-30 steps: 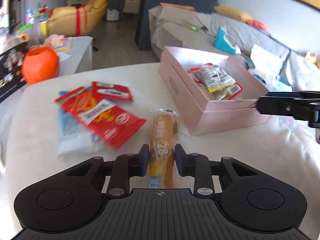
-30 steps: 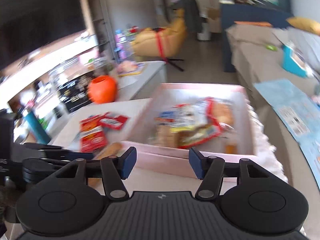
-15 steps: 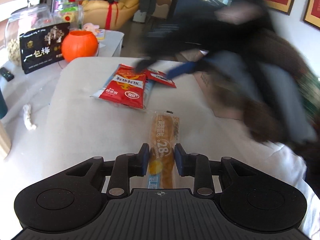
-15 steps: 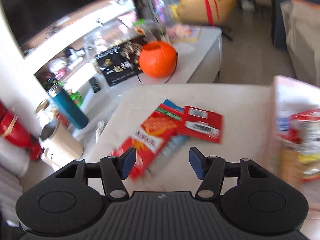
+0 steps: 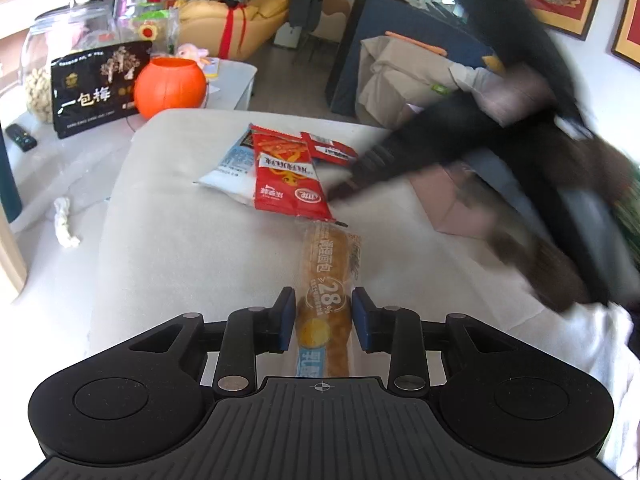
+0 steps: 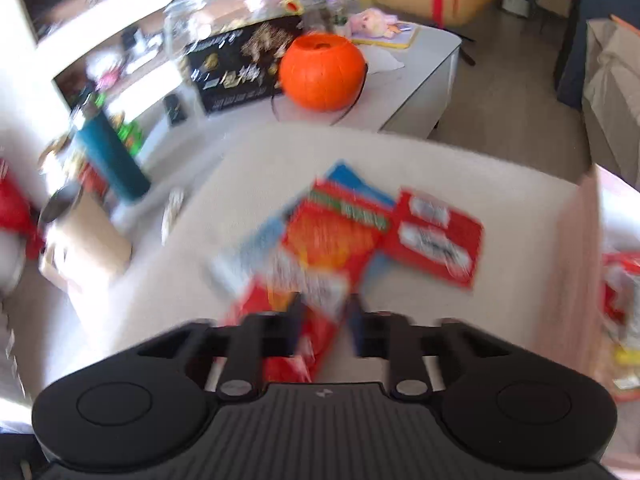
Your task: Organize snacks
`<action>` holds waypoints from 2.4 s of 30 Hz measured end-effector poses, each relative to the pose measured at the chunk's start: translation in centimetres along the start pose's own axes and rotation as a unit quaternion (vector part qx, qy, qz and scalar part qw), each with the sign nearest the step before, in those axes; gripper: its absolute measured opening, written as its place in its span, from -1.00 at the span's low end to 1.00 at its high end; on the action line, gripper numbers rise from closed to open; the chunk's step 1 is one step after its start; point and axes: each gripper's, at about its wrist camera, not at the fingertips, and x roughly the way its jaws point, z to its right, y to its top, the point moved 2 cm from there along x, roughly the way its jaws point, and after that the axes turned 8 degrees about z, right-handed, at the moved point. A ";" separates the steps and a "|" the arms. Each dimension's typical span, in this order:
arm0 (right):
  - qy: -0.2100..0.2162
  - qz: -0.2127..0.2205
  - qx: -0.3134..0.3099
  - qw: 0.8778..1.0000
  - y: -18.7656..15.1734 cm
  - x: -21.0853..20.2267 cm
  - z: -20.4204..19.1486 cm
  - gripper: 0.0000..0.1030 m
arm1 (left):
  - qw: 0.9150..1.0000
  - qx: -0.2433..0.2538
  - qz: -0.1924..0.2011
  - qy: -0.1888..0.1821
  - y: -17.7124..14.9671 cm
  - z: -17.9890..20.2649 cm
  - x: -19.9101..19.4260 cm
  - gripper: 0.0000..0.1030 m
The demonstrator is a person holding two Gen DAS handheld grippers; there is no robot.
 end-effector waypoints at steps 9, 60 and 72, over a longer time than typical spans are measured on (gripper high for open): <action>0.017 0.034 0.044 0.998 -3.7 -5.7 1.6 -0.55 | 1.000 0.005 -0.002 0.012 -0.2 0.2 -0.5 -0.32; -0.048 0.116 -0.007 0.992 -5.7 -0.9 0.3 0.05 | 0.998 -0.012 -0.013 0.054 -0.2 -1.8 0.1 -0.24; -0.007 0.118 -0.026 0.993 -10.6 -7.6 1.8 -0.45 | 0.998 -0.015 -0.002 0.060 0.0 -0.9 0.8 -0.29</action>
